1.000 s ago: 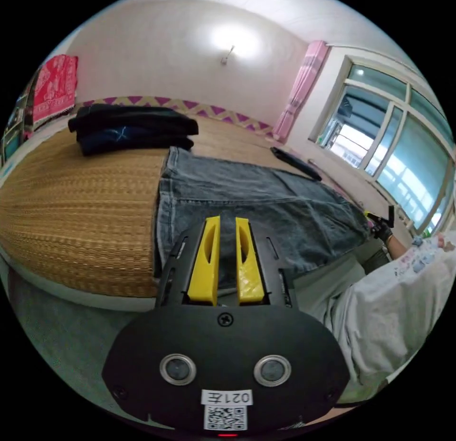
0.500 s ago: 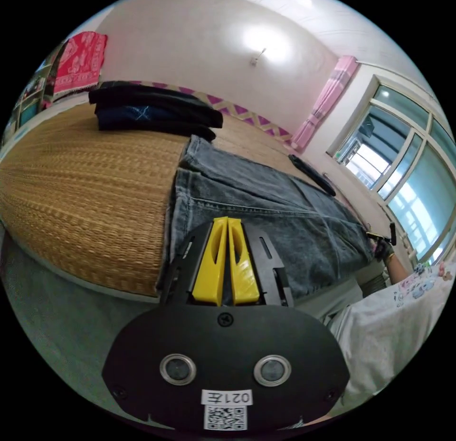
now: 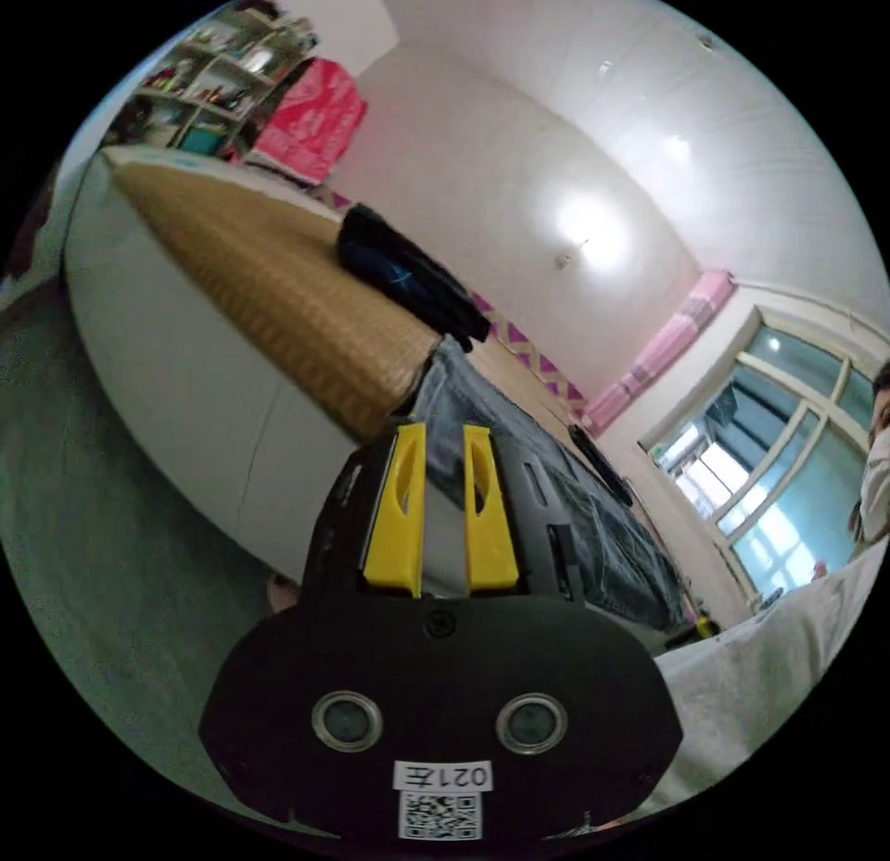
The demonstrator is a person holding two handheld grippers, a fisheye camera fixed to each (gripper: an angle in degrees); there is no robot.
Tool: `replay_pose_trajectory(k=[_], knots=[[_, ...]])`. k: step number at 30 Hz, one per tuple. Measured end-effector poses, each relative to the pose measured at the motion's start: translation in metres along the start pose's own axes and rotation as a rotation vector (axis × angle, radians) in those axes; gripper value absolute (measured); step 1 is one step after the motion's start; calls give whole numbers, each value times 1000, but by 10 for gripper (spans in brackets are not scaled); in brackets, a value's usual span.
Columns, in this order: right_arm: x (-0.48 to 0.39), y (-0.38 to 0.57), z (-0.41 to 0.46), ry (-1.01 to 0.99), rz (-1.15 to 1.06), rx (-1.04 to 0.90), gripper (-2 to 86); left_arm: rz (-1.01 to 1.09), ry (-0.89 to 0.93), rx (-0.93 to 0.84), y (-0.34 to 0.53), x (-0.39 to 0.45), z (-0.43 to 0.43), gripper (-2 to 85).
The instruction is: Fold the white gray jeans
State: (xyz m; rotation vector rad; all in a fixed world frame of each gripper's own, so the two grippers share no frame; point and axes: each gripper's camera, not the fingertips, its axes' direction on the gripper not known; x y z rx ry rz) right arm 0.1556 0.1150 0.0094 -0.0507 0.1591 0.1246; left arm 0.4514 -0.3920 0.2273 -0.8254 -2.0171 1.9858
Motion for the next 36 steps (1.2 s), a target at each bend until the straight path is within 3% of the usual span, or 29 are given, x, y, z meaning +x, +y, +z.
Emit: replay_pose_trajectory(k=[13,25,30,36], knots=[[82,36,33,-432,228,-37,114,-90,156,-82,-15,-19,36,91],[103,35,52,-515,335,-78,56,-137,202,-155,-30,-22,63,-6],[80,22,25,-555,277,-37,17,-47,235,-199,-50,3,67,-9],[-1,-61,18,-590,89,-65,10,112,237,-289,-119,77,89,-10]])
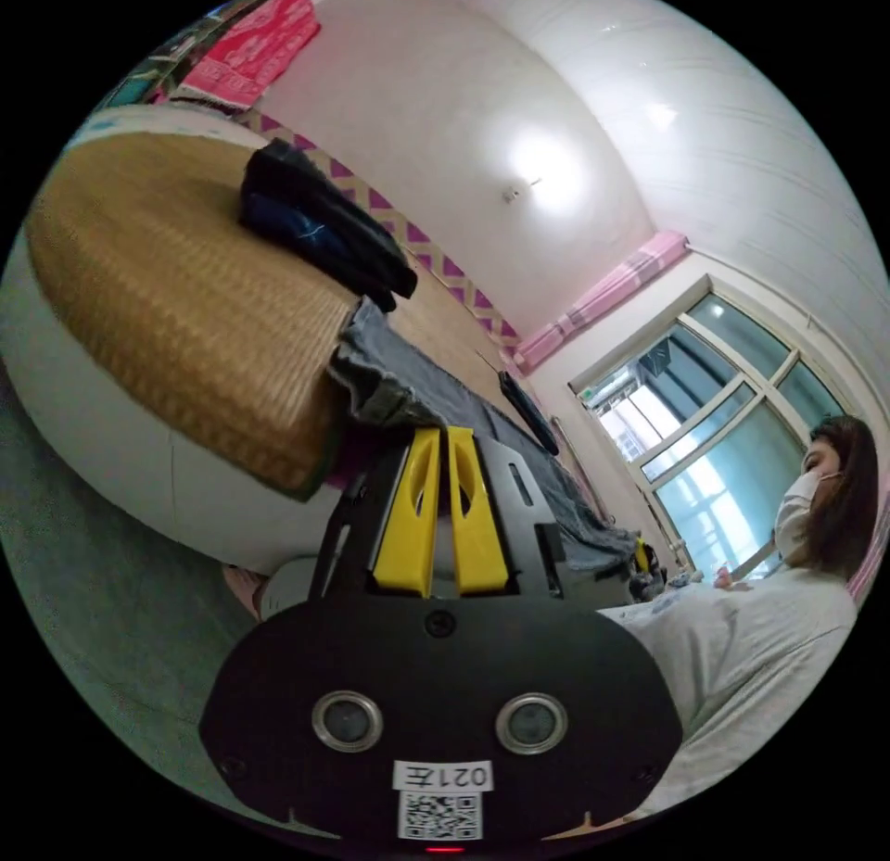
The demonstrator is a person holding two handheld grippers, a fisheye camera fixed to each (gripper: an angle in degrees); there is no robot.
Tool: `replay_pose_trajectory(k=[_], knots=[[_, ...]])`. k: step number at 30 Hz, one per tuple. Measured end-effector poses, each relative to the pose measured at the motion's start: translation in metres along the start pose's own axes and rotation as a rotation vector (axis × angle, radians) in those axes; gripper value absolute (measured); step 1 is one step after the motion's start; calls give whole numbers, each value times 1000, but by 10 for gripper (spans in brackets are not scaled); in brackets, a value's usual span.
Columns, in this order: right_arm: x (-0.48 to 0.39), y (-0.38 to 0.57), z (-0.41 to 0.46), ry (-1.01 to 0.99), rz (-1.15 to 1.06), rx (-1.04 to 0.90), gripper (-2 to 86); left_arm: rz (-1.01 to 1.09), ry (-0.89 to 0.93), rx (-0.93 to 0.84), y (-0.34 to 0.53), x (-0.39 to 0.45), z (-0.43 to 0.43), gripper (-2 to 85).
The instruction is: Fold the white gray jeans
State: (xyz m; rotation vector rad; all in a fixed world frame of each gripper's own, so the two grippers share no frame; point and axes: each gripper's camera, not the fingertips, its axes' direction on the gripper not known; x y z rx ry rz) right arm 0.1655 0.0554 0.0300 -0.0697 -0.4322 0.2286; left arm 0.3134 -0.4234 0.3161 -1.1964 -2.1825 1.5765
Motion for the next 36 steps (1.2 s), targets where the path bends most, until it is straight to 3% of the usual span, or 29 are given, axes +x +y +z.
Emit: replay_pose_trajectory(k=[5,10,15,18,23,27,31,33,36], knots=[[-39,-111,97,44,-18,-93,15,26,-70,-131,-102,36,54,-9],[-9,-189,218,214,60,-149,37,-90,-148,-248,-190,14,174,13],[27,-206,296,423,51,-219,60,-200,-330,-300,-203,-34,244,58],[-3,-192,313,439,-110,-295,58,-113,-332,-254,-195,-23,240,52],[-86,-103,391,389,-494,-629,43,126,-350,-349,-167,22,267,43],[-138,-20,458,339,-748,-822,39,251,-503,-357,-157,48,310,57],[-171,52,507,321,-914,-932,44,173,-802,-161,-165,46,305,62],[-177,69,515,313,-939,-956,45,141,-747,-182,-169,35,303,69],[-180,82,521,276,-917,-965,47,110,-651,-355,-168,11,322,79]])
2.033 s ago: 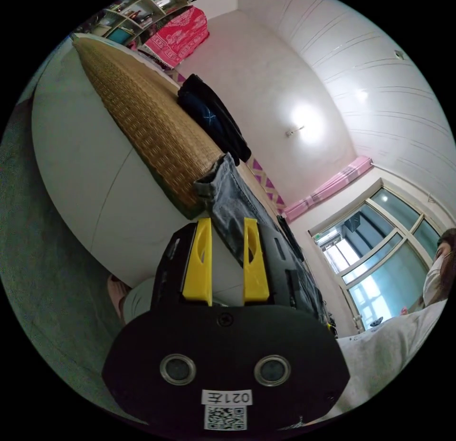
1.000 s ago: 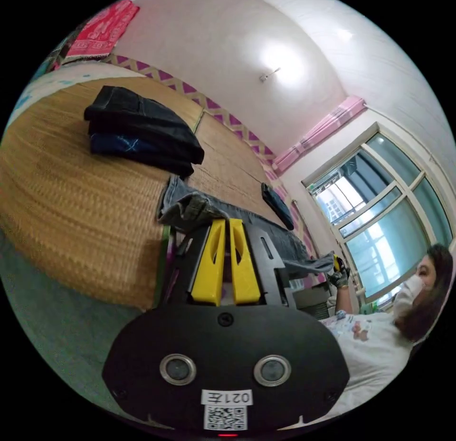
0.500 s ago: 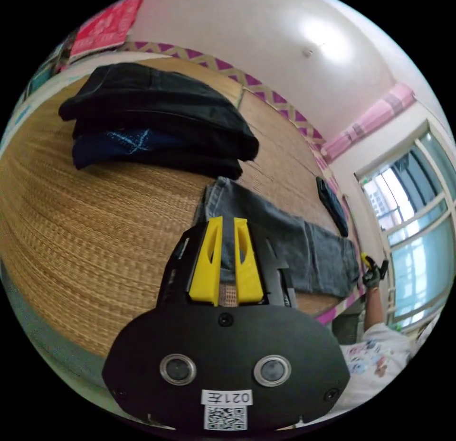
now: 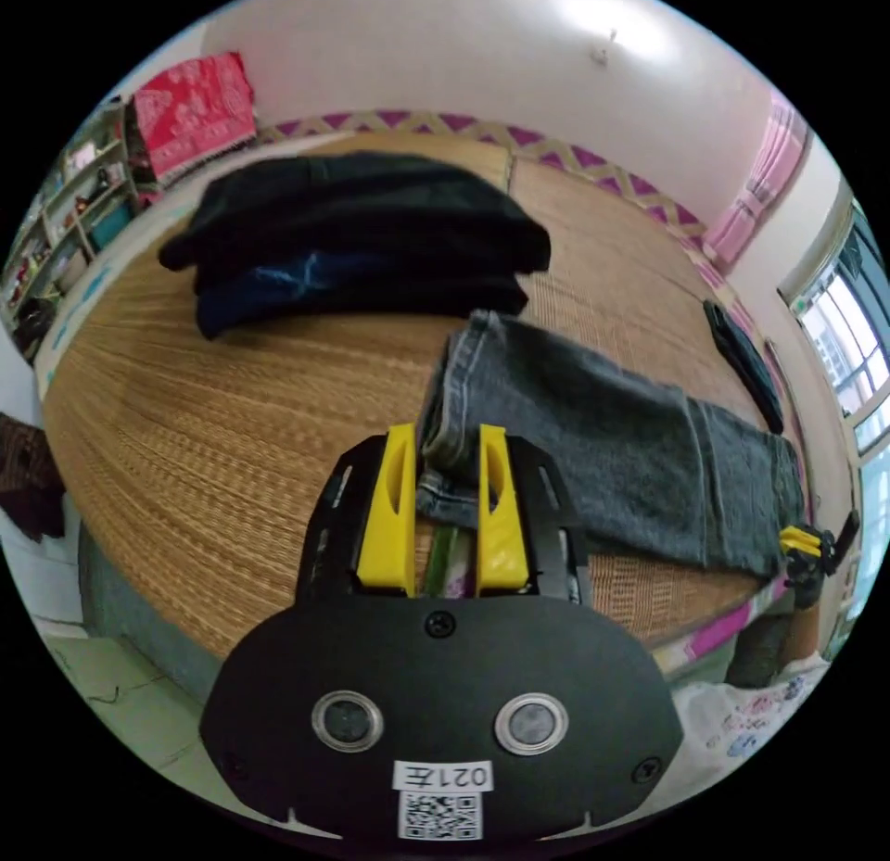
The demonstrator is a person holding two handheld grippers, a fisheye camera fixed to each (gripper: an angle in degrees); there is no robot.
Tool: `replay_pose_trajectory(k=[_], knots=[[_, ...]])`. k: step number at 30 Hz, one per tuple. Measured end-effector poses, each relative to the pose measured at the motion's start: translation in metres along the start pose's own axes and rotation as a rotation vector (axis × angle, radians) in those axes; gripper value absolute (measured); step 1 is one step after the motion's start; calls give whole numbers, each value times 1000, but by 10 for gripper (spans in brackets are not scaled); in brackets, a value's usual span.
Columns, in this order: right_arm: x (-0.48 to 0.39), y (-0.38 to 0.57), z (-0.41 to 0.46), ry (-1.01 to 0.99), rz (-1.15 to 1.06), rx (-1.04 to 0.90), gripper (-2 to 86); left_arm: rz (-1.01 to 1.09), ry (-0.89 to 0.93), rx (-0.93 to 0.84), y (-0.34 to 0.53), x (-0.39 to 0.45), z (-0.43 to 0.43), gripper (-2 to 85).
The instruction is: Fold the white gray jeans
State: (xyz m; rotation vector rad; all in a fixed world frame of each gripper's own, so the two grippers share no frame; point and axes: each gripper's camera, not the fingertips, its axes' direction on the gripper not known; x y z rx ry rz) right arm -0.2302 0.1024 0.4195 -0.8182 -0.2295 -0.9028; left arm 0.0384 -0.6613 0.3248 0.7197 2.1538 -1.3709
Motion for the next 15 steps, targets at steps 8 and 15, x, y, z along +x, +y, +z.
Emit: replay_pose_trajectory(k=[8,15], knots=[[-21,-2,6,-14,-26,-9,54,3,126,176,13,-5,-28,5],[-39,4,31,65,-101,-74,46,-9,153,159,14,-19,-7,3]])
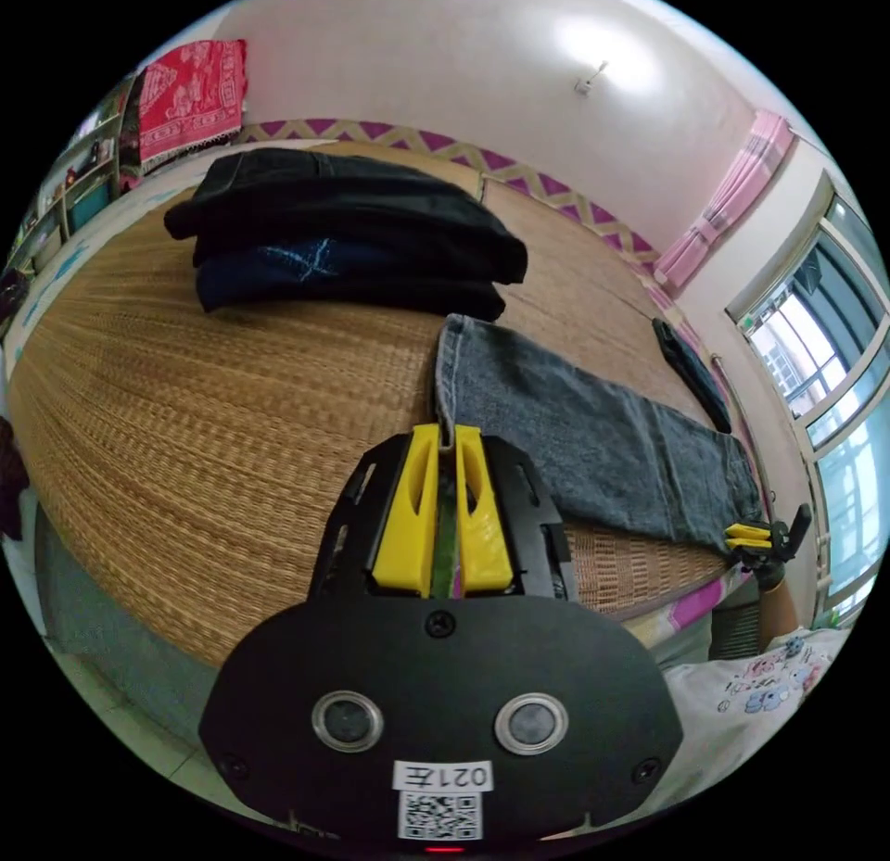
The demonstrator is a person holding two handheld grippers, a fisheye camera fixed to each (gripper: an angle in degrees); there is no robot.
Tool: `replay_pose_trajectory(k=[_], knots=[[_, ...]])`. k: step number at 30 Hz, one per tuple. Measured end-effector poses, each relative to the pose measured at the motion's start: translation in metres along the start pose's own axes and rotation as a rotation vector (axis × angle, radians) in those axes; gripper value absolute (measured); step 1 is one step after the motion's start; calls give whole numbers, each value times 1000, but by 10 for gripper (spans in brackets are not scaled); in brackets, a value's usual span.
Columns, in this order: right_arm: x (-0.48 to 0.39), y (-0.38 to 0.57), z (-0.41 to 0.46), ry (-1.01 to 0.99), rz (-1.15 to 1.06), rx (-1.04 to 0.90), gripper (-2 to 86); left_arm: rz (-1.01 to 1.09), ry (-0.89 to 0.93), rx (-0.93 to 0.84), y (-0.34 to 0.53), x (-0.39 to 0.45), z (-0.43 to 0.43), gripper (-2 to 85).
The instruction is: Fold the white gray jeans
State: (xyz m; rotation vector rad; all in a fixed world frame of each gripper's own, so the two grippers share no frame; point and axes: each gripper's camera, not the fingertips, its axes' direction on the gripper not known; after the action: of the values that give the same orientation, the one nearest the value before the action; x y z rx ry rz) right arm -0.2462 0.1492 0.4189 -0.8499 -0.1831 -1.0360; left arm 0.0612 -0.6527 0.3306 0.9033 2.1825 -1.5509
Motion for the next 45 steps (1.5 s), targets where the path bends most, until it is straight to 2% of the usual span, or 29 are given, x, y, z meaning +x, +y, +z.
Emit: replay_pose_trajectory(k=[3,5,6,7,12,15,19,27,32,36,38,41,45], knots=[[-21,-3,-2,107,-78,-37,4,30,9,56,-1,4,-10,7],[-36,-3,1,170,-118,-47,-3,17,-13,-22,-2,-2,5,14],[-38,-4,1,173,-117,-51,-4,10,-32,-108,-3,-7,19,23],[-39,-4,0,168,-107,-56,-4,8,-25,-99,-1,-12,20,29],[-34,7,-1,118,-35,4,-2,-130,107,96,20,-31,-16,27],[-34,12,-1,105,-7,27,-1,-198,267,59,35,-32,-11,70],[-32,18,-1,86,18,46,-1,-339,368,7,50,-32,17,111],[-39,30,-1,118,17,48,0,-469,367,-19,57,-27,54,99],[-34,42,-2,101,32,56,-1,-460,386,-12,59,-5,71,83],[-30,51,-3,87,41,58,-2,-476,458,52,71,15,83,8],[-28,57,-4,84,42,59,-3,-465,511,94,75,27,80,-2],[-22,66,-5,66,49,60,-2,-363,508,156,68,74,56,-7],[-12,81,-11,22,69,88,0,-100,462,248,44,190,9,-9]])
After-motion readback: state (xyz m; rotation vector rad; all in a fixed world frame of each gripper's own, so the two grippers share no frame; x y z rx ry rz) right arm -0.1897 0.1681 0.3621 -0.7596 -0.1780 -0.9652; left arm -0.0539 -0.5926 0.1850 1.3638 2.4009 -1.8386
